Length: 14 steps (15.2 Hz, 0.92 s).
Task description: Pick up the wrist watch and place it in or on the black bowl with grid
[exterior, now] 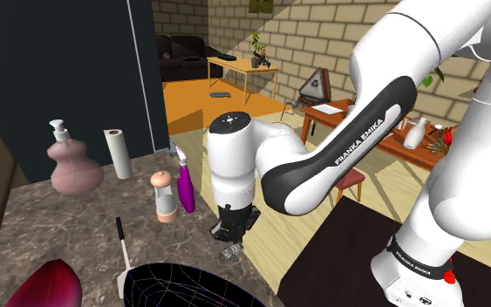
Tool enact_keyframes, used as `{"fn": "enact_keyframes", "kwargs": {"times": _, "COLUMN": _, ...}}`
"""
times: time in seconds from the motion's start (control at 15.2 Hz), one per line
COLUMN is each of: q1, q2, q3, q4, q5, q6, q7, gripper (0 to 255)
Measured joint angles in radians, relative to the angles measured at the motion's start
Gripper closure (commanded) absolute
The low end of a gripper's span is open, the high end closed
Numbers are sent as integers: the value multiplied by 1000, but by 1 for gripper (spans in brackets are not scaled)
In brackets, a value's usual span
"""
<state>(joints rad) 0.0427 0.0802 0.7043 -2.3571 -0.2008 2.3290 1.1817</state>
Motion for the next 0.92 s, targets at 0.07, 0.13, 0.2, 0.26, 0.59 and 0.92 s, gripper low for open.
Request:
{"fn": "enact_keyframes", "kwargs": {"times": 0.07, "q1": -2, "q2": -15, "q3": 2, "q4": 1, "q5": 16, "q6": -11, "q7": -12, "gripper": 255}}
{"fn": "enact_keyframes", "kwargs": {"times": 0.13, "q1": -3, "q2": -29, "q3": 4, "q4": 7, "q5": 30, "q6": -26, "q7": -24, "gripper": 255}}
{"fn": "enact_keyframes", "kwargs": {"times": 0.2, "q1": -4, "q2": -46, "q3": 6, "q4": 6, "q5": 46, "q6": -37, "q7": -36, "gripper": 255}}
{"fn": "enact_keyframes", "kwargs": {"times": 0.26, "q1": -5, "q2": -53, "q3": 6, "q4": 14, "q5": 54, "q6": -49, "q7": -43, "gripper": 255}}
{"fn": "enact_keyframes", "kwargs": {"times": 0.59, "q1": -5, "q2": -113, "q3": 8, "q4": 34, "q5": 110, "q6": -111, "q7": -87, "gripper": 255}}
{"fn": "enact_keyframes", "kwargs": {"times": 0.92, "q1": 18, "q2": -82, "q3": 35, "q4": 106, "q5": 96, "q6": -166, "q7": -32, "gripper": 255}}
